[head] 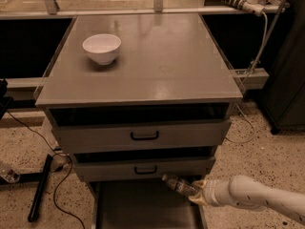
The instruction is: Place water bottle into bottom drawer
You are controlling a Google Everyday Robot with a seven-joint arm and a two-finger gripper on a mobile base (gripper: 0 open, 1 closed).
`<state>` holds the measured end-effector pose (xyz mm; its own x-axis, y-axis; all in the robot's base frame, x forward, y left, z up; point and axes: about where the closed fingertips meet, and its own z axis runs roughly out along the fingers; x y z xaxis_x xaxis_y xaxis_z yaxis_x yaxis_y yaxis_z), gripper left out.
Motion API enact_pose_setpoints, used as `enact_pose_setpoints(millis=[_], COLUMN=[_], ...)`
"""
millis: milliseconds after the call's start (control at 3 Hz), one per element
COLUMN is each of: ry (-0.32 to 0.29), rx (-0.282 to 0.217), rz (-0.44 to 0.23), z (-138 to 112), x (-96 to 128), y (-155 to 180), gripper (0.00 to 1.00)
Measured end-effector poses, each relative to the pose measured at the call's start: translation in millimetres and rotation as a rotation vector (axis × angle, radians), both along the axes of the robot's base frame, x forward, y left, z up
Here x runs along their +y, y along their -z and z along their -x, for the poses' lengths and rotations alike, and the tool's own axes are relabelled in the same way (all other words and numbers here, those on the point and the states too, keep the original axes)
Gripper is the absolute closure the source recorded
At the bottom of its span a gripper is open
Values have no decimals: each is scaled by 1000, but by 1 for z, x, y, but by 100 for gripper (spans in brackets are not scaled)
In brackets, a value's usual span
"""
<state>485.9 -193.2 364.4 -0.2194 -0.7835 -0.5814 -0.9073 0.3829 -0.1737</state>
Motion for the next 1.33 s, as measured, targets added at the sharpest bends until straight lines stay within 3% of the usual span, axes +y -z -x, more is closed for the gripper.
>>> enact_pose_setpoints(millis=[667,1333], ry=[-45,-56], rx=[59,78], rz=[-108,-103], z=[13,12], x=[4,12], y=[57,73], gripper=[100,100])
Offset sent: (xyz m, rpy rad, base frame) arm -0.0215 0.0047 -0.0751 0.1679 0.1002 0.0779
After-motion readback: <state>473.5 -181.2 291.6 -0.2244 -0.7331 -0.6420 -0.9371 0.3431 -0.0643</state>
